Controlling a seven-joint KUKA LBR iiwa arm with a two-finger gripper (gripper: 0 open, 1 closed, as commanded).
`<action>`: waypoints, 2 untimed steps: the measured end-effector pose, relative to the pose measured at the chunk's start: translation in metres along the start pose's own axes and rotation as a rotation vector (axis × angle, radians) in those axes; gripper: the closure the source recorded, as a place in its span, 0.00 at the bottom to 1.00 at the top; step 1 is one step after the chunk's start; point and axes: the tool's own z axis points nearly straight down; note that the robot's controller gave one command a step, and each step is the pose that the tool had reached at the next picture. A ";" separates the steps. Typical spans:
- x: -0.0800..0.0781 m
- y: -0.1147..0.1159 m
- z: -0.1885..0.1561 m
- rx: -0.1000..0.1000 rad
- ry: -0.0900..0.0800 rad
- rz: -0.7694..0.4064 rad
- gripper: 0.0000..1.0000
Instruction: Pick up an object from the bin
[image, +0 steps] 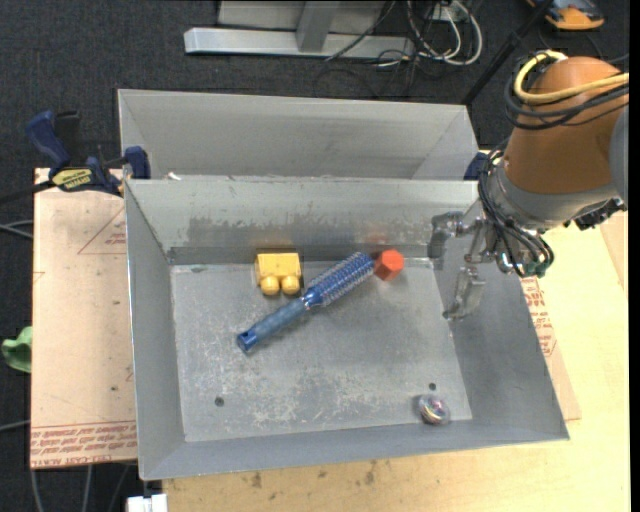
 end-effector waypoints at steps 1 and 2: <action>-0.035 0.053 0.058 -0.003 -0.003 0.047 0.00; -0.065 0.109 0.164 -0.002 -0.005 0.043 0.00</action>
Offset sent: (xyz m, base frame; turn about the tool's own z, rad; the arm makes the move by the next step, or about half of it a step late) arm 0.0348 0.0478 -0.0541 0.0530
